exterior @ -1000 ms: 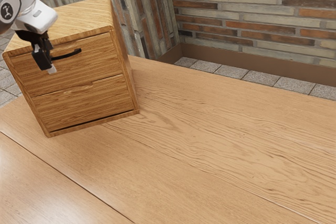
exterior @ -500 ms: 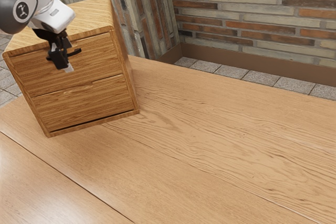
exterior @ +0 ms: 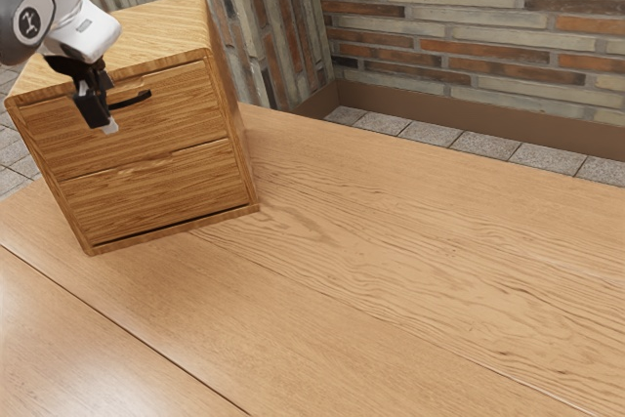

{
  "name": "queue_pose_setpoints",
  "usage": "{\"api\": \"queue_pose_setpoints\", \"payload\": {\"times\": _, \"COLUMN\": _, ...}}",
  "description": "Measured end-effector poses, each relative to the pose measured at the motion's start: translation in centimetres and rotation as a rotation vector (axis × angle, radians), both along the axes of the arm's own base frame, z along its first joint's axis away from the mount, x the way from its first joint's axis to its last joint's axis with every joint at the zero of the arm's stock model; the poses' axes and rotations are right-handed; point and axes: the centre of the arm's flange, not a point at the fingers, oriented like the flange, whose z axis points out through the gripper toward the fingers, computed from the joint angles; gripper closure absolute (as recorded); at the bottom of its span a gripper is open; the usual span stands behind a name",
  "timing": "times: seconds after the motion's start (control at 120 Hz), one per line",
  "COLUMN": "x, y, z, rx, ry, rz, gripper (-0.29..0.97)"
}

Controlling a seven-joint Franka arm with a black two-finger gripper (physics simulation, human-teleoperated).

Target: Pull the drawer handle with one arm to open the drawer

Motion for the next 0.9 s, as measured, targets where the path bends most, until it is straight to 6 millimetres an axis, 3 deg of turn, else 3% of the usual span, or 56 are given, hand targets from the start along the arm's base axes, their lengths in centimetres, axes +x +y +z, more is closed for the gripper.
{"api": "queue_pose_setpoints", "payload": {"times": 0.267, "x": 0.7, "y": -0.7, "z": 0.0, "rx": 0.012, "ry": -0.027, "rz": -0.023, "gripper": 0.00}}
{"api": "queue_pose_setpoints", "payload": {"times": 0.45, "x": -0.3, "y": 0.2, "z": 0.8, "rx": 0.016, "ry": -0.047, "rz": -0.010, "gripper": 0.00}}
{"api": "queue_pose_setpoints", "payload": {"times": 0.683, "x": -0.2, "y": 2.0, "z": -2.2, "rx": 0.016, "ry": -0.051, "rz": 0.007, "gripper": 0.00}}
{"api": "queue_pose_setpoints", "payload": {"times": 0.9, "x": 1.3, "y": 0.3, "z": -4.2, "rx": 0.010, "ry": -0.058, "rz": -0.032, "gripper": -0.02}}
